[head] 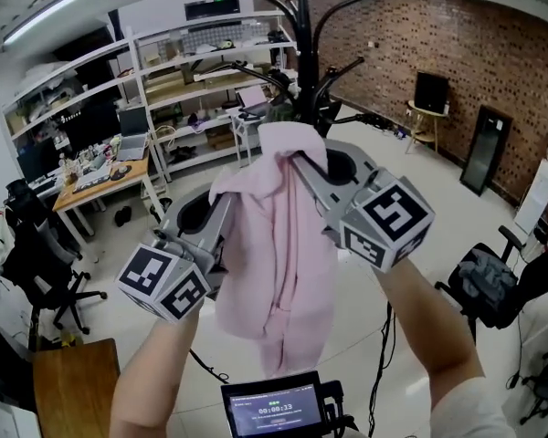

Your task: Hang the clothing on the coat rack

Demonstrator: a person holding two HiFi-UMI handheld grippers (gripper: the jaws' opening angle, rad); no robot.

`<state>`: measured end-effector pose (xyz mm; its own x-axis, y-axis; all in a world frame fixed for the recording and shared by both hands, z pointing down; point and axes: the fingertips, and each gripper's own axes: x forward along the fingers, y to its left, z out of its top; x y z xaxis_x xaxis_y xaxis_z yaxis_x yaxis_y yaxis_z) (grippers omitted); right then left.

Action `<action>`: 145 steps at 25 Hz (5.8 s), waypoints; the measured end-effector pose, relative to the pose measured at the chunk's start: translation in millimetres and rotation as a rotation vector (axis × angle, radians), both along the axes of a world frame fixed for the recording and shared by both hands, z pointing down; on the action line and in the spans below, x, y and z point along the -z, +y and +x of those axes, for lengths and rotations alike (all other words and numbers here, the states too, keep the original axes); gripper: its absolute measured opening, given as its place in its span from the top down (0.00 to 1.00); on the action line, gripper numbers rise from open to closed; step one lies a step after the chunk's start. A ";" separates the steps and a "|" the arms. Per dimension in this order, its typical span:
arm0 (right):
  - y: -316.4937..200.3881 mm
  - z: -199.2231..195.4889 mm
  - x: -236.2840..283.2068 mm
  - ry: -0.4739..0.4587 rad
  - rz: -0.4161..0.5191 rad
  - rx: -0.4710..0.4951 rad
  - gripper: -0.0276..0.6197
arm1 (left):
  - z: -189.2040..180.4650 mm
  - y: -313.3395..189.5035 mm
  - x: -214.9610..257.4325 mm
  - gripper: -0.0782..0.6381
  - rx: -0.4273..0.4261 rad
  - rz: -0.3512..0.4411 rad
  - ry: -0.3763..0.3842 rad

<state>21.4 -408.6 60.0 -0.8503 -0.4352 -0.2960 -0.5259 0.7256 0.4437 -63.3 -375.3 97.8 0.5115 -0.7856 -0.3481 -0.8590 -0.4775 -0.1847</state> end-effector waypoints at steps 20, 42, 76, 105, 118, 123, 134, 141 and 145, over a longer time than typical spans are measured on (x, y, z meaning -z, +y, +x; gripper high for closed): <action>-61.5 73.2 98.1 -0.020 0.131 -0.156 0.91 | 55.9 -68.4 90.5 0.87 -0.015 0.106 -0.055; -179.2 53.6 114.9 0.130 -0.120 -0.173 0.91 | 40.4 -167.6 114.3 0.87 0.118 -0.053 -0.007; -141.5 94.3 24.1 -0.089 -0.314 0.143 0.88 | 68.6 -155.0 -15.2 0.82 -0.085 -0.172 -0.030; -137.3 157.6 -27.0 -0.169 -0.371 0.030 0.74 | 60.6 -117.0 -51.8 0.81 -0.109 -0.180 0.064; -128.4 140.5 -55.1 -0.118 -0.394 0.032 0.73 | 58.1 -112.1 -61.8 0.81 -0.122 -0.201 0.080; -126.6 144.1 -60.4 -0.113 -0.401 0.036 0.73 | 64.2 -111.5 -63.2 0.81 -0.128 -0.203 0.086; -119.4 144.0 -85.3 -0.109 -0.427 0.020 0.74 | 66.7 -100.1 -74.6 0.81 -0.154 -0.210 0.115; -114.1 148.4 -100.4 -0.113 -0.459 0.000 0.74 | 70.5 -87.9 -80.5 0.81 -0.171 -0.222 0.135; -106.0 149.4 -104.4 -0.113 -0.472 -0.007 0.74 | 71.7 -79.8 -84.2 0.81 -0.172 -0.236 0.147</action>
<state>170.9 -514.6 164.5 -0.8208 -0.5499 -0.1545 -0.5575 0.8302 0.0066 8.4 -455.1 182.0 0.6015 -0.7598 -0.2467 -0.7712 -0.6329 0.0687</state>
